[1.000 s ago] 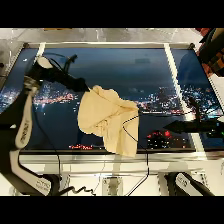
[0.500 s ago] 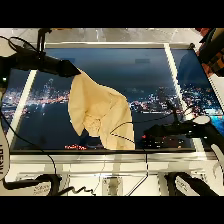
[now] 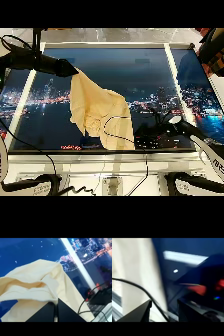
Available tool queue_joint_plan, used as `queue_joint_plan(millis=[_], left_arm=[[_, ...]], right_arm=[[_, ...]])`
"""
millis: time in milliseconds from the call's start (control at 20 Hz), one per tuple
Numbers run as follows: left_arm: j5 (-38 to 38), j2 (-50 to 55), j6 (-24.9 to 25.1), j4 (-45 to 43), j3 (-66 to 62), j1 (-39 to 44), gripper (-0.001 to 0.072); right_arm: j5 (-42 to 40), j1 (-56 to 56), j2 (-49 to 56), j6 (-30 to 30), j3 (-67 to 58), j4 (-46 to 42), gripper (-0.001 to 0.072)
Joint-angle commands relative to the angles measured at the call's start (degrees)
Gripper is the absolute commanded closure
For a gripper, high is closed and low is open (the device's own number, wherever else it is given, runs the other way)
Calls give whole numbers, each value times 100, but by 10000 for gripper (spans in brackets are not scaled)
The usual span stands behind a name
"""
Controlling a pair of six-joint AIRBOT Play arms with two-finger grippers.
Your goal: Fold the clothes and pants, and hang the long-sleeved shirts on hangers.
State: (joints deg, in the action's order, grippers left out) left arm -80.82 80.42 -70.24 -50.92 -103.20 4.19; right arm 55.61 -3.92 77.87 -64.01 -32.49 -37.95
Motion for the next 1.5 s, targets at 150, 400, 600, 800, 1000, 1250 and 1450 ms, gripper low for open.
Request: queue_joint_plan(millis=[150,400,600,800,1000,1250,1450], left_arm=[[2,7,7,-9,2,0,689],[72,-11,22,-46,-2,-52,688],[92,-238,20,-46,-44,-573,689],[188,-822,20,-44,-52,-1502,688],[315,-1462,22,-42,-52,-2203,688],[925,-2332,286,-61,-52,-2549,689],[1067,-3003,317,-1307,-48,-2732,689]], right_arm=[[-914,-769,431,273,-197,472,444],[-868,-807,330,496,-1012,50,705],[-704,-157,-437,-262,-1906,-1368,706],[-702,1058,-1779,-450,-2695,-2192,706],[-706,1759,-3082,-380,-3451,-2468,705],[-719,1786,-4234,-234,-4288,-2859,705],[-726,1786,-4887,-234,-4688,-3209,706]])
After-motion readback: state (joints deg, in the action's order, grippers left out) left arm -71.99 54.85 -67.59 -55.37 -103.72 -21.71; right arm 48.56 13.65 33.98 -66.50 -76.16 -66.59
